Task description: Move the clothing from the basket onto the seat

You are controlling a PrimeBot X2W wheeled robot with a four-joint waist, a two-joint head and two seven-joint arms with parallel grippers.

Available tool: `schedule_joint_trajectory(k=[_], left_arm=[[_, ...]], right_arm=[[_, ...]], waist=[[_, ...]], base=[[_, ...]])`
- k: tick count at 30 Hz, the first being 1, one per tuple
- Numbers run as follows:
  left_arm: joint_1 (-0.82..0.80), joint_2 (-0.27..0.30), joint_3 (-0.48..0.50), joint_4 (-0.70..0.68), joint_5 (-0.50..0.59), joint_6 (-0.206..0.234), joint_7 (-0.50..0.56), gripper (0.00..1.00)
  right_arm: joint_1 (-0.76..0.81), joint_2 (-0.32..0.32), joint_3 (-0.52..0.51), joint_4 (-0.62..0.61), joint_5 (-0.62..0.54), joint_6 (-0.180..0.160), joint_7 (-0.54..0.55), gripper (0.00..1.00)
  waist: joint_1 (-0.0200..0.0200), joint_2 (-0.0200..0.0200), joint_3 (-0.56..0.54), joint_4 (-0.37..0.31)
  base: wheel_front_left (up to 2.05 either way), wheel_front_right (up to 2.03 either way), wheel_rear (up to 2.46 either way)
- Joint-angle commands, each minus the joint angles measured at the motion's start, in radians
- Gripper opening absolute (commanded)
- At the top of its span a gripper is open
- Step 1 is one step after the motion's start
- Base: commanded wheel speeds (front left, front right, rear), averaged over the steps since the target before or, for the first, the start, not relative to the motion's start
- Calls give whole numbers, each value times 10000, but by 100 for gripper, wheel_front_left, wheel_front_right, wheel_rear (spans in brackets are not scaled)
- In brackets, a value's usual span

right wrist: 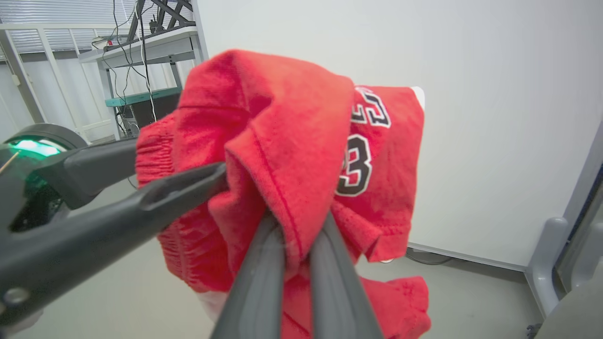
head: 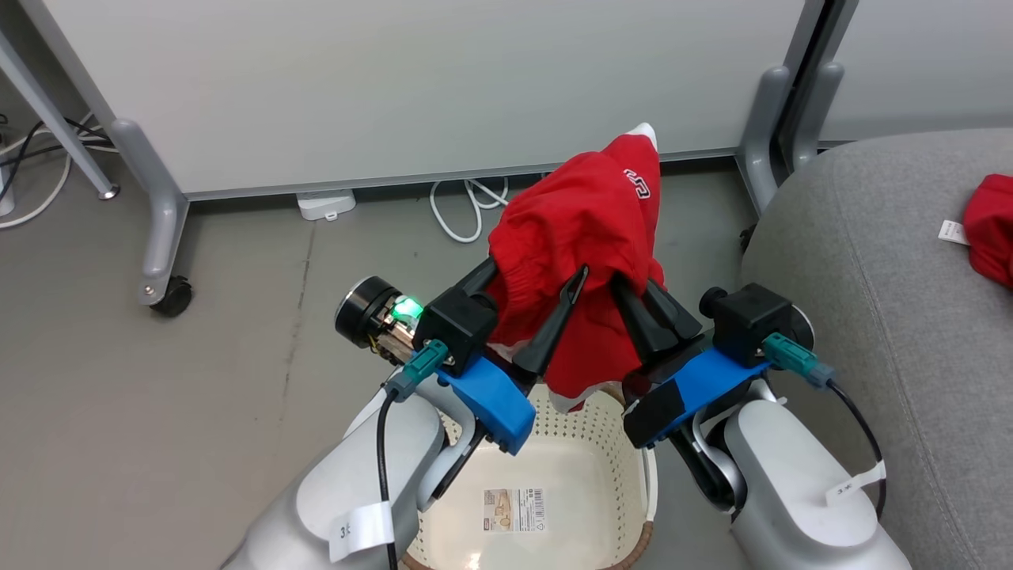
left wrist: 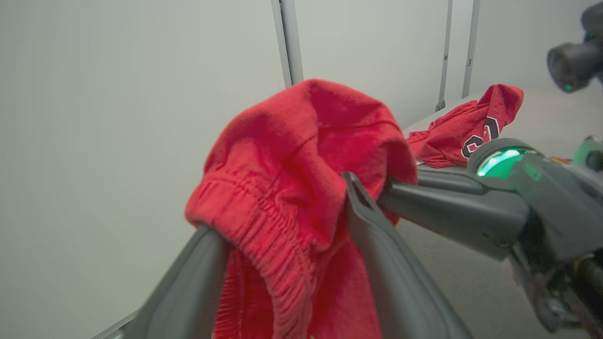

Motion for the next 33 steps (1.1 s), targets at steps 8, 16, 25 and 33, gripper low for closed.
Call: schedule_joint_trajectory(k=[8,16,25,33], left_arm=[[312,271,136,-91,112,68,-50,100],[414,521,170,-191,178,89,-51,100],[211,581,77,-406,377,67,-51,100],[135,537,-237,-488,566,-67,-49,100]], right_arm=[[111,8,-580,-433,-148,1,-38,0],[275,8,-1253,-996,-297,1,-38,0],[570,7,-2030,-1741,-632,1,-36,0],[999,-150,-2732,-2378,-765,1,-38,0]], waist=[[0,0,234,-619],[0,0,513,-1461],[0,0,856,-2455],[0,0,1017,-3360]], base=[[0,0,0],[0,0,0],[0,0,0],[0,0,0]])
